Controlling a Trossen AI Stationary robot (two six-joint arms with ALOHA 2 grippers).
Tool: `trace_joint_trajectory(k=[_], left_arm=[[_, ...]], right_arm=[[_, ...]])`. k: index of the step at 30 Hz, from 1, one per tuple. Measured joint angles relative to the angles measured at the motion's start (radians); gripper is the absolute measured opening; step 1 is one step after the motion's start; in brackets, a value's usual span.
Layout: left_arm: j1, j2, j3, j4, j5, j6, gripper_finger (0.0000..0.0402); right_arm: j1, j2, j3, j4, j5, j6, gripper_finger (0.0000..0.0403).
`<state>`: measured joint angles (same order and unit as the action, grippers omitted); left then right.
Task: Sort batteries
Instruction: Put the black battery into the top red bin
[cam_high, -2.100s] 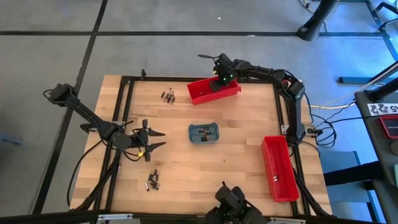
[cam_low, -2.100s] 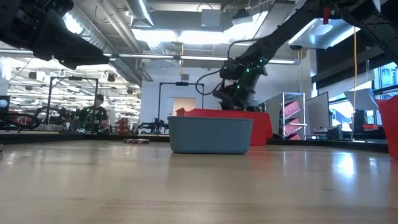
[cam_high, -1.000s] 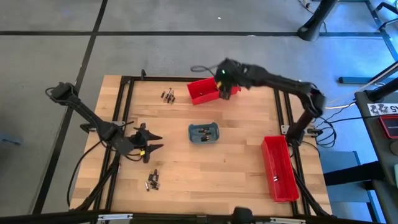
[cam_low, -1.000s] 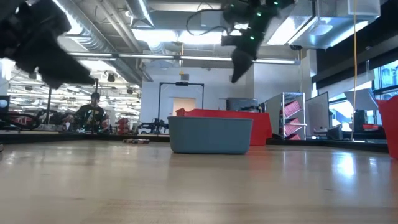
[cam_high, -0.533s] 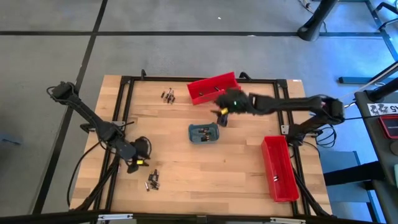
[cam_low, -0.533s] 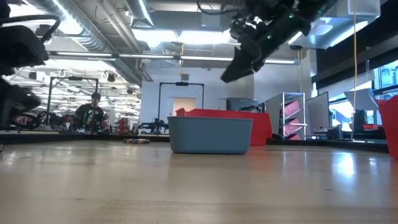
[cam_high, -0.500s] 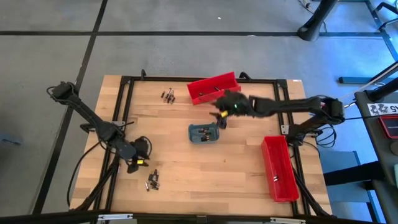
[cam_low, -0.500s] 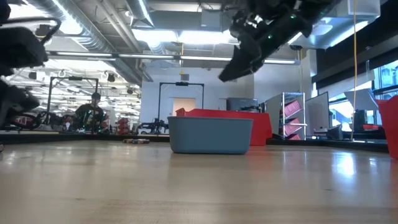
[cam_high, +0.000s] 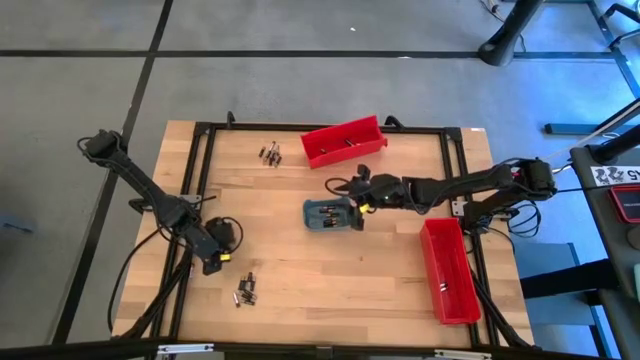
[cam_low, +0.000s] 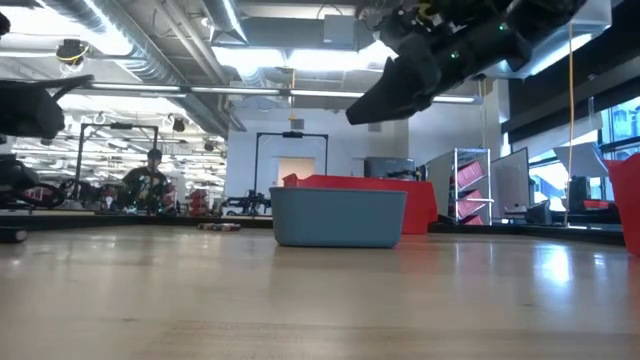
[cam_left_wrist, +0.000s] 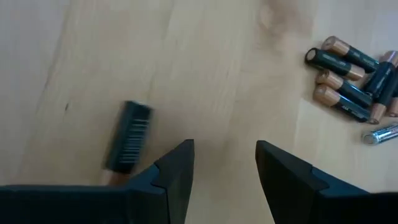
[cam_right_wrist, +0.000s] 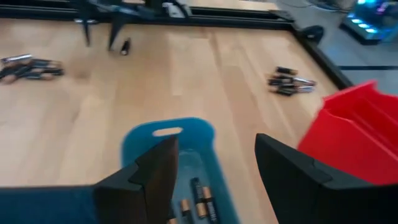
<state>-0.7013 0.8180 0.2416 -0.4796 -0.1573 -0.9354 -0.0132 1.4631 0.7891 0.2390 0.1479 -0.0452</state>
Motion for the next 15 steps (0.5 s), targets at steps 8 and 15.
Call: trace_joint_trajectory(k=[8,15], left_arm=[[0.011,0.0,0.071,-0.081,-0.299,0.115,0.0164],[0.152,0.0,0.074,-0.286,-0.457,0.028,0.0164]], right_arm=[[-0.022,0.0,0.0,0.0,0.043,-0.003,0.0215],[-0.041,0.0,0.0,-0.001,0.017,-0.004,0.0215]])
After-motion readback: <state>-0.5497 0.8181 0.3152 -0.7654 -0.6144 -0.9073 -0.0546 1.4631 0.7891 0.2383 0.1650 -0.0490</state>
